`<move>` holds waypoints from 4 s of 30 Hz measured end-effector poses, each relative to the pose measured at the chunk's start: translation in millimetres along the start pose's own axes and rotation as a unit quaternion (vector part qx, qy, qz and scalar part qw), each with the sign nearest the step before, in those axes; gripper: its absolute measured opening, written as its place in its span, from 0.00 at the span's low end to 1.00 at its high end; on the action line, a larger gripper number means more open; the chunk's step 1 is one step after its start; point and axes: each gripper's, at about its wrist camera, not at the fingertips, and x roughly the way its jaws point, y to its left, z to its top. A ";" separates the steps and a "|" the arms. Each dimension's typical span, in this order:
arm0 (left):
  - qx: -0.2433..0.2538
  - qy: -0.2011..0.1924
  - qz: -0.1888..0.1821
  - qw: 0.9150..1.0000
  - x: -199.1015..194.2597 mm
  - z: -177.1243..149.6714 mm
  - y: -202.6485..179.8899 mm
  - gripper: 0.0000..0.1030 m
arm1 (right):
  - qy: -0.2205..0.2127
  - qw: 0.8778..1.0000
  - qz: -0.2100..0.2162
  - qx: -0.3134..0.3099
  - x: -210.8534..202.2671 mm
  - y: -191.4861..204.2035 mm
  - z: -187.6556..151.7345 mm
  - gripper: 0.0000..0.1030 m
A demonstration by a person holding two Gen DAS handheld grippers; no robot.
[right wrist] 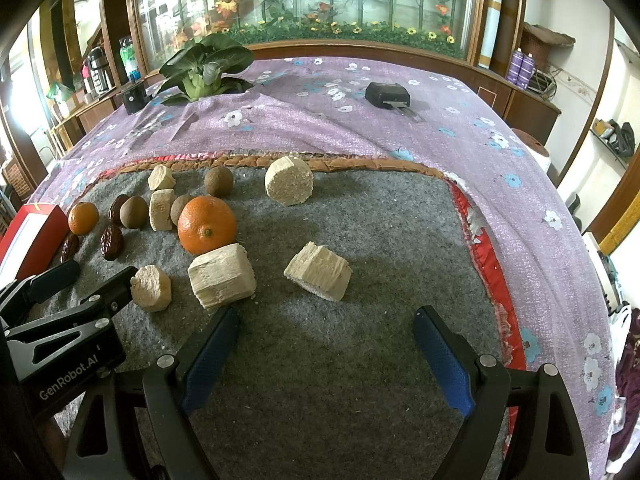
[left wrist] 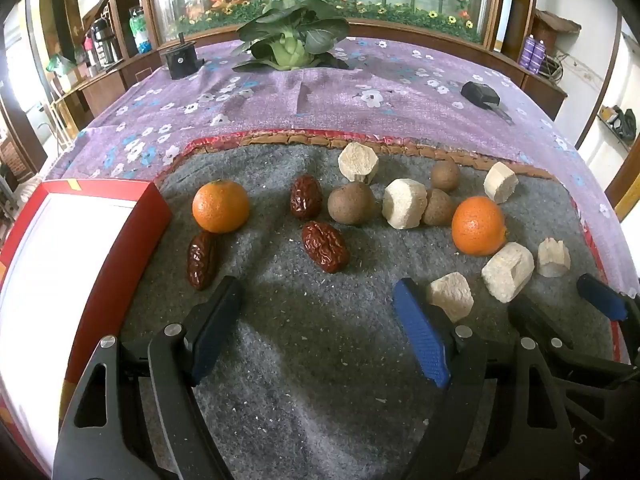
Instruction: Organize fruits
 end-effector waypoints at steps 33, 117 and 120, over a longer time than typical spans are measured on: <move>0.020 -0.050 -0.046 0.997 -93.2 -26.5 25.5 0.77 | -0.078 0.992 0.083 -0.058 -90.1 -2.5 -18.4 0.86; 0.064 0.027 -0.050 0.996 -22.4 5.7 -36.6 0.77 | -0.029 0.992 0.122 -0.009 -58.2 -49.3 -14.6 0.85; 0.063 0.029 -0.049 0.996 -16.3 7.1 -37.8 0.77 | -0.027 0.992 0.122 -0.022 -53.1 -46.8 -9.2 0.84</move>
